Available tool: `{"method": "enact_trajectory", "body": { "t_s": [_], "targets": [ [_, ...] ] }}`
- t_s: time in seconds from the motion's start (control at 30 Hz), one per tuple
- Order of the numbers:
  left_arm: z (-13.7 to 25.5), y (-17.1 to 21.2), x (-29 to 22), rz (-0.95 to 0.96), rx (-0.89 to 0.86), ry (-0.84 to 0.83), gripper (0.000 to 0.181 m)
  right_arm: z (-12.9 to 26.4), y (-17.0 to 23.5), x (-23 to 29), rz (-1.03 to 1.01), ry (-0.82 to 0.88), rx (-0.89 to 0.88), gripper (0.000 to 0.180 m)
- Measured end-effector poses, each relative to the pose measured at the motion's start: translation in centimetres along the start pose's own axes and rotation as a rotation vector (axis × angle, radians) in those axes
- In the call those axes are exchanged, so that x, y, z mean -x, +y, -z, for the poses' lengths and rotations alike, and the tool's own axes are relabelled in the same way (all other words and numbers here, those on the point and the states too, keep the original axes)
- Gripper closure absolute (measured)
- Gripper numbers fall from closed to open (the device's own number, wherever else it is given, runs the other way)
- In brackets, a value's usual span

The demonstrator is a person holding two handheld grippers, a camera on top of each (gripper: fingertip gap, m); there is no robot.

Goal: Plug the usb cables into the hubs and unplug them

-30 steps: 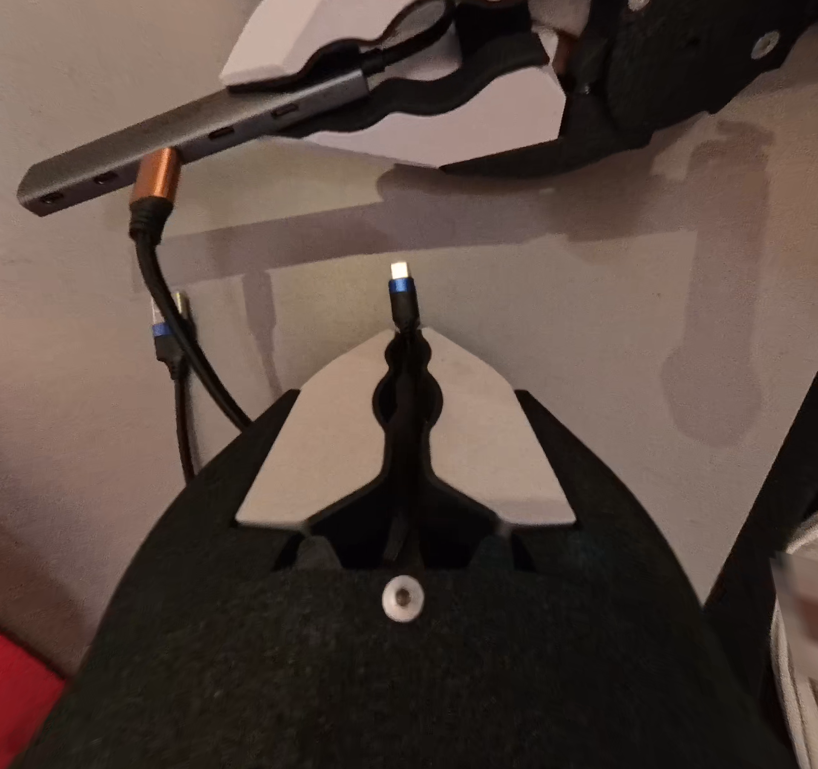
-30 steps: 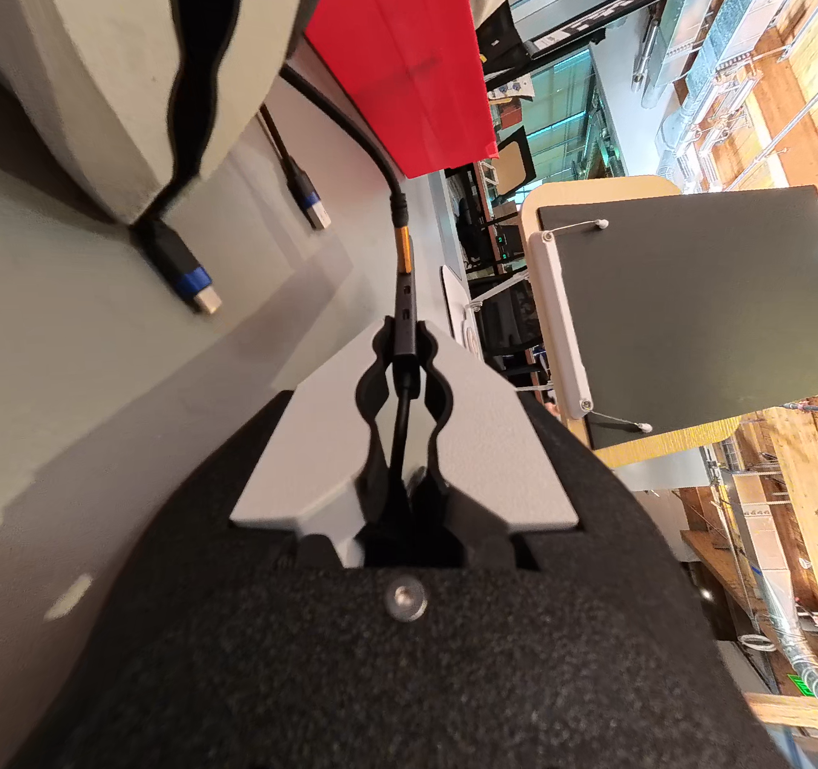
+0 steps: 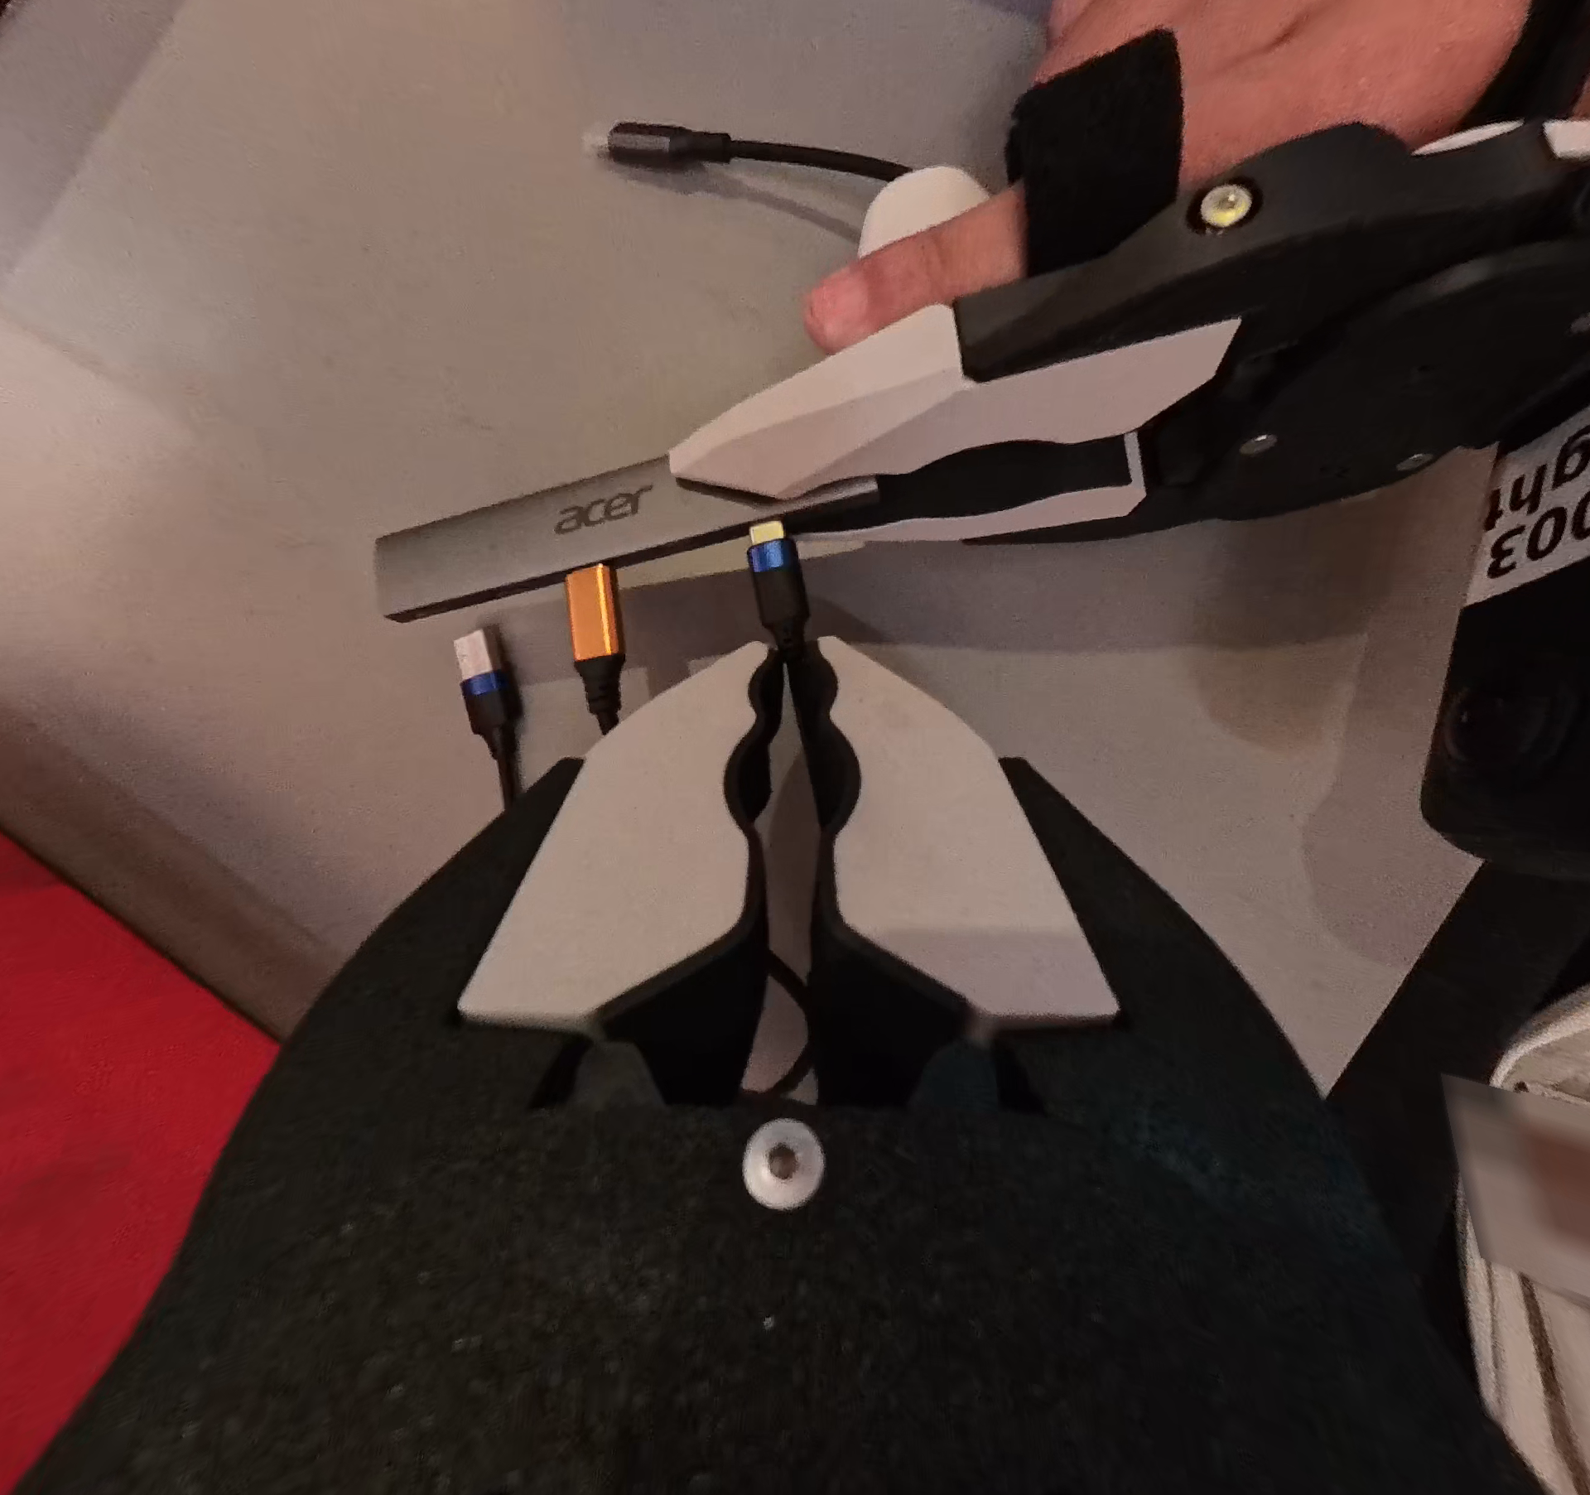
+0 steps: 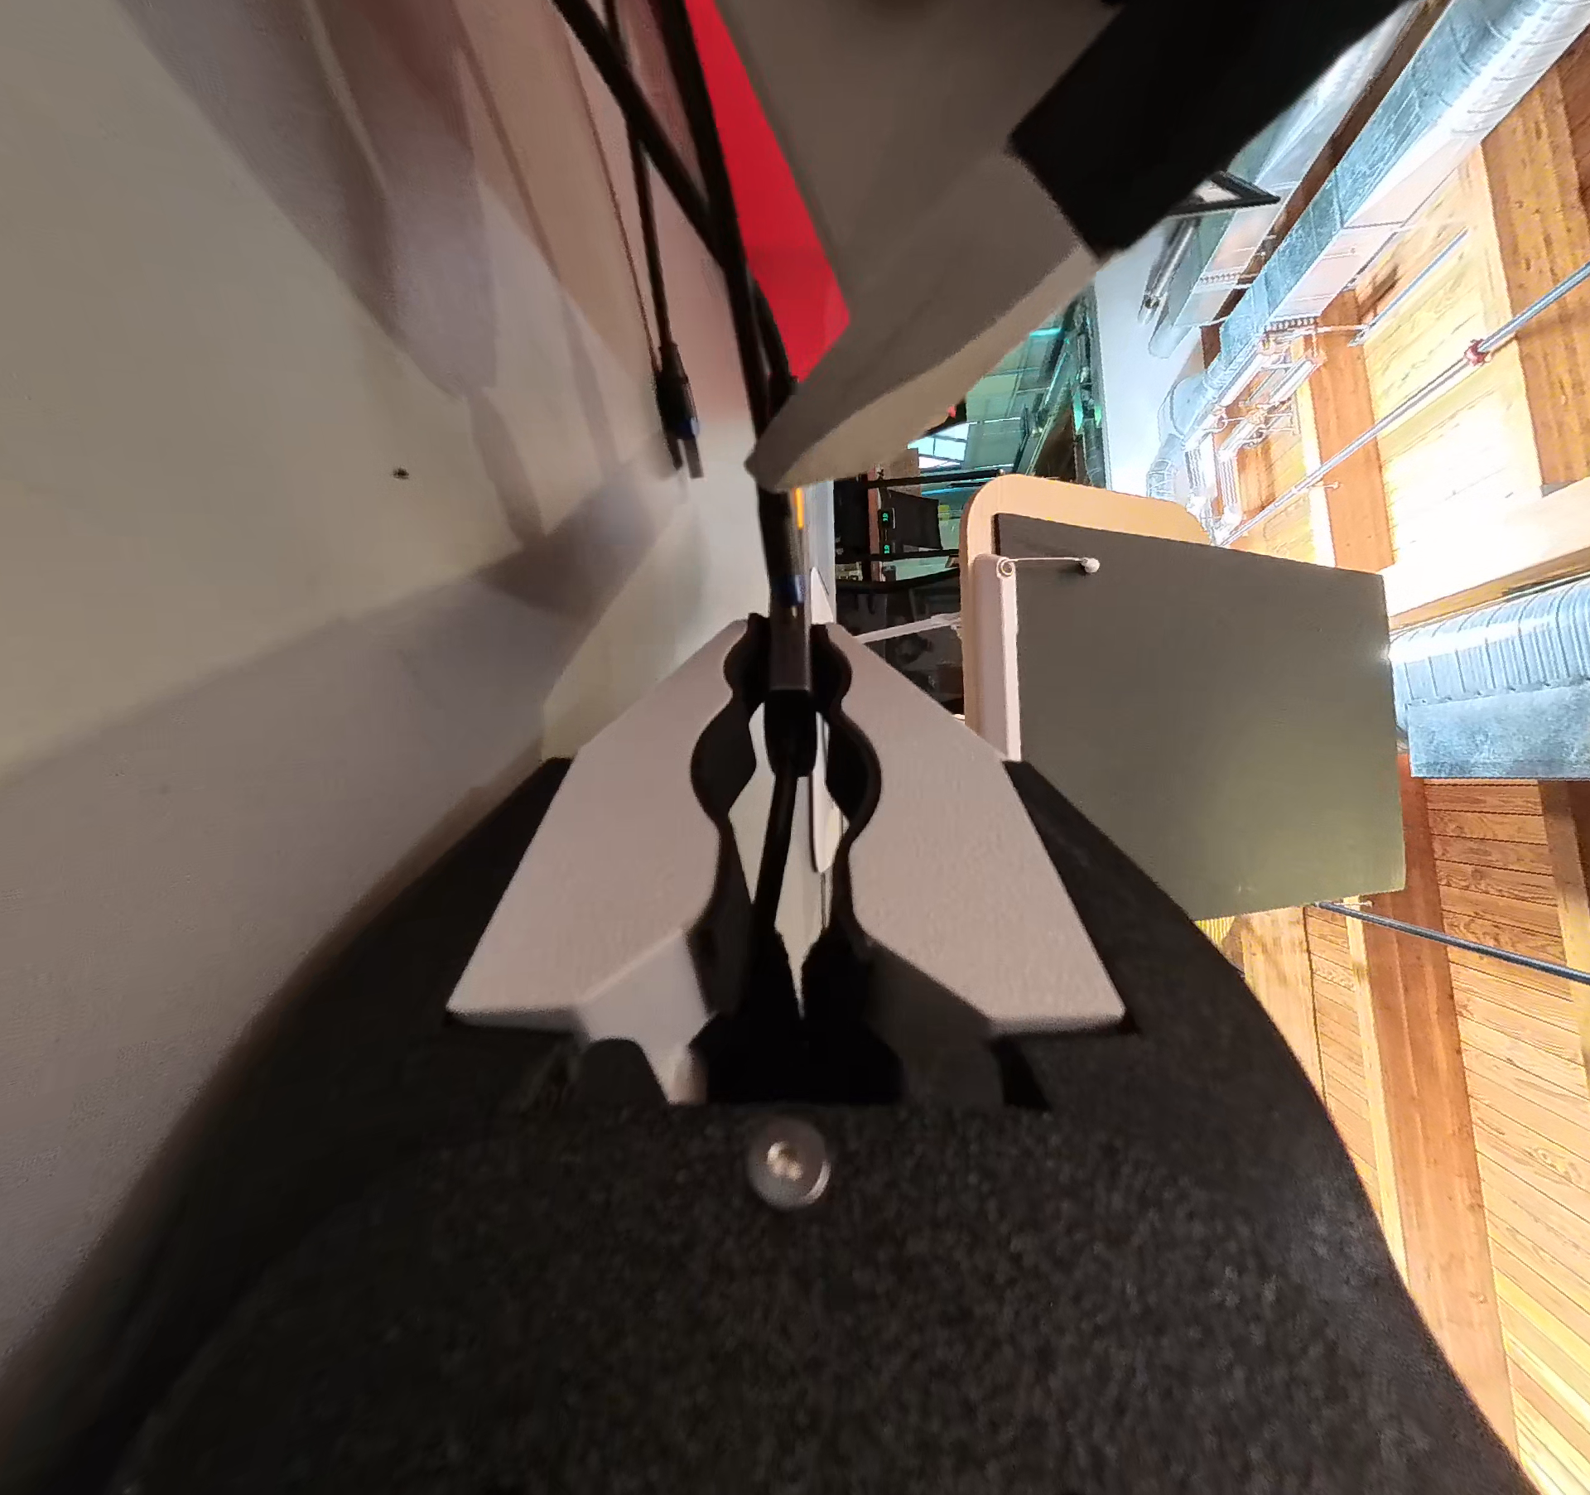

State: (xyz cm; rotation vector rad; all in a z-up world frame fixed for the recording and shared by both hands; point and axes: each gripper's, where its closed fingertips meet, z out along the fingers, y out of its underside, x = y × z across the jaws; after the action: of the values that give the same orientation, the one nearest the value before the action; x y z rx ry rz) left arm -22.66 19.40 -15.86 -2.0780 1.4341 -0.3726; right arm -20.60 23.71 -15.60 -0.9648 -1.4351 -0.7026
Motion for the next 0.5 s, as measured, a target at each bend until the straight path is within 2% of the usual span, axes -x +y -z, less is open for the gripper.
{"method": "enact_trajectory", "body": {
  "t_s": [0.5],
  "targets": [
    [0.6, -1.8, 0.2, 0.027, -0.125, -0.039, 0.177, 0.0, 0.6, -0.6, -0.104, 0.004, 0.038, 0.172]
  ]
}}
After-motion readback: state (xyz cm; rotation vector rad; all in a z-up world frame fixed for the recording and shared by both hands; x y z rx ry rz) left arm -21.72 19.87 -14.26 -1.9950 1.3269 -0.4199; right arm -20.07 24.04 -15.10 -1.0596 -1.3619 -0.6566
